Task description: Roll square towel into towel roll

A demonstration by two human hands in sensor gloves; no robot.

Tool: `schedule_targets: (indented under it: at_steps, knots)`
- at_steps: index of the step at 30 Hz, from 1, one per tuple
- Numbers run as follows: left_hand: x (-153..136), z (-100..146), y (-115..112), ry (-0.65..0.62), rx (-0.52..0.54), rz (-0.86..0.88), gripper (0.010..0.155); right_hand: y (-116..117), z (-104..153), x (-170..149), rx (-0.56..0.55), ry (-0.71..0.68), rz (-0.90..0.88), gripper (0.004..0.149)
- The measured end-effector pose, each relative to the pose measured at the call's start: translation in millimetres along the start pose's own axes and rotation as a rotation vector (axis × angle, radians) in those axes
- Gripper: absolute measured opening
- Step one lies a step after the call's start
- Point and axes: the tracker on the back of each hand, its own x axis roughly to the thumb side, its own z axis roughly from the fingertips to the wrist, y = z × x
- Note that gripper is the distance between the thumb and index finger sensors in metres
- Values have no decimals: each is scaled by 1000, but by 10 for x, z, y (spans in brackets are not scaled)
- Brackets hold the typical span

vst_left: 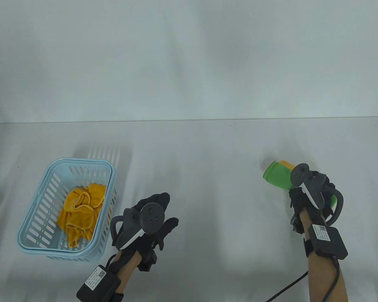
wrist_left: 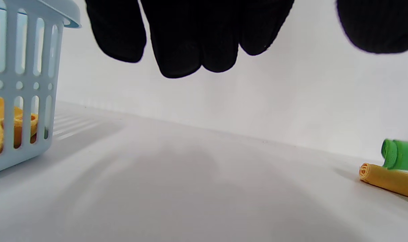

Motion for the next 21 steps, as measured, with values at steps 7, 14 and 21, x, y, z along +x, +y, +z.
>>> schedule_targets:
  at_steps: [7, 14, 21]
  knots:
    - [29, -15, -41, -7, -20, -13, 83, 338, -45, 70, 41, -33, 54, 64]
    - [31, -19, -42, -9, -22, -21, 83, 417, -36, 84, 80, -17, 158, 72]
    - [34, -16, -48, -12, -27, -18, 82, 370, 13, 33, 102, -14, 182, 84]
